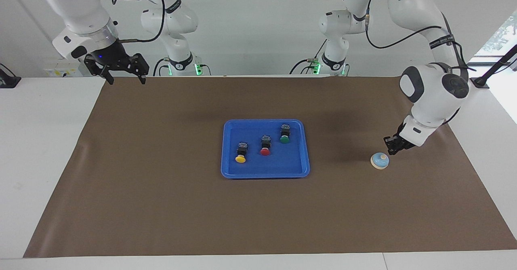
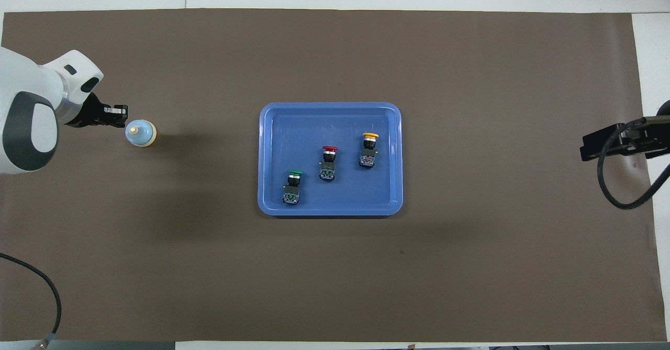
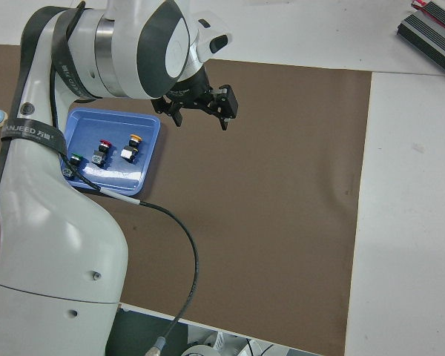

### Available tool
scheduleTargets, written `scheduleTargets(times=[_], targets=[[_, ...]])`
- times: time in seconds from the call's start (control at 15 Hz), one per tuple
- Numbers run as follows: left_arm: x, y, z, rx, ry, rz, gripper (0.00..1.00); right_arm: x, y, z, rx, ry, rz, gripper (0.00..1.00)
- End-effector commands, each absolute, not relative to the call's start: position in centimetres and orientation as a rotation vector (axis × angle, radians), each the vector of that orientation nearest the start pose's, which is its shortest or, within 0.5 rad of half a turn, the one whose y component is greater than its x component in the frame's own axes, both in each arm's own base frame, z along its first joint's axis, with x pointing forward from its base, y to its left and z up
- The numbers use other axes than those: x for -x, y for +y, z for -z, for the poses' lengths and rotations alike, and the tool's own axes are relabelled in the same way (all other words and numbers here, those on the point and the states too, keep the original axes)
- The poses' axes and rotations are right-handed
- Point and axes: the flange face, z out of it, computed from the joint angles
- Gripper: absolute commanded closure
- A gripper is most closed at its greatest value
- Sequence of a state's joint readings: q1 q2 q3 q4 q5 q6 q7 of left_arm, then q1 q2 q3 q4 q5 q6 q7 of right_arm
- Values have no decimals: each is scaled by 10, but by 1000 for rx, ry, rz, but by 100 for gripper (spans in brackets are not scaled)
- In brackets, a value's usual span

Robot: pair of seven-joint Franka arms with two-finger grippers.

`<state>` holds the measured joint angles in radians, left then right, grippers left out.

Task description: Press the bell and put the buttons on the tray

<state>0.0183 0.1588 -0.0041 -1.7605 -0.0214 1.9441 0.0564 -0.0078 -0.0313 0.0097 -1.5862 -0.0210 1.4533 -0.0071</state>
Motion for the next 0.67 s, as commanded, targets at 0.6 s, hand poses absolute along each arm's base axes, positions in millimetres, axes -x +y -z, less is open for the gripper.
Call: scheduleTargets(times=[0.6], targets=[[-539, -10, -575, 3157, 108, -26, 0, -526, -2, -625, 3162, -31, -158, 0]])
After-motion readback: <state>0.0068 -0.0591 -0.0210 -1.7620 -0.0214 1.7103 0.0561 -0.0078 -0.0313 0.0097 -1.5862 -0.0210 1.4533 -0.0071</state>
